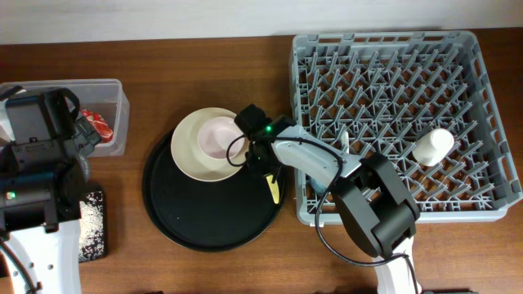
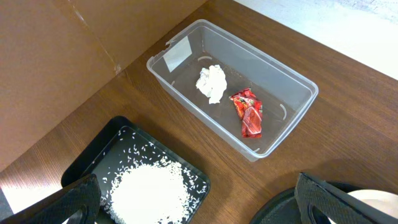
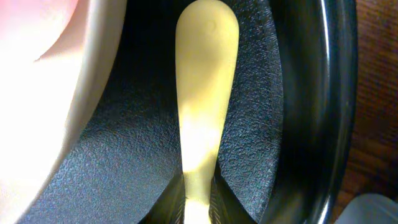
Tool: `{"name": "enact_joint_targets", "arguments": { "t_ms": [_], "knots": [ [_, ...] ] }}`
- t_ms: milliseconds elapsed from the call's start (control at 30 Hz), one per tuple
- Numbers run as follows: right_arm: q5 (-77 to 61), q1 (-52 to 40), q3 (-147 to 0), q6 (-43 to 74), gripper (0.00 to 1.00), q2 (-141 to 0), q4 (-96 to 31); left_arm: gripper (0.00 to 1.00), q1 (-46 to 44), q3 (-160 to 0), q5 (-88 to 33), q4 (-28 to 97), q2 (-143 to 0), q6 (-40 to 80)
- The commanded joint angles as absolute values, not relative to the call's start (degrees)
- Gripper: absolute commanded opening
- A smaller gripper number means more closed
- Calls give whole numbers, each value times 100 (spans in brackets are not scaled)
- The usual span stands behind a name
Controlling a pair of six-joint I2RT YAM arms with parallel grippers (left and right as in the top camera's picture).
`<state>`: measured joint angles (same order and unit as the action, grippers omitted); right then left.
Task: Sort waste into correct bins and load items into the dishwasher rack
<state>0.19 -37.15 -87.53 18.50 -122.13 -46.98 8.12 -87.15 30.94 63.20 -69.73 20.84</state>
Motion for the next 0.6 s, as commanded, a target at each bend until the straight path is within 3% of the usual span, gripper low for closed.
{"name": "enact_joint_targets", "arguments": {
  "t_ms": [0,367,567],
  "knots": [
    [30,-3708,-9026,1776,14,-12123,-4976,99,832,-8764,3175,6311,-6941,2163],
    [-14,-3710,-9487,1782,15,-11769,-5603,99,832,-8764,3175,6311,-6941,2163],
    [-80,-3712,-8788,1780,27,-11904,-4910,99,832,-8764,3177,6311,-6941,2163]
  ]
}}
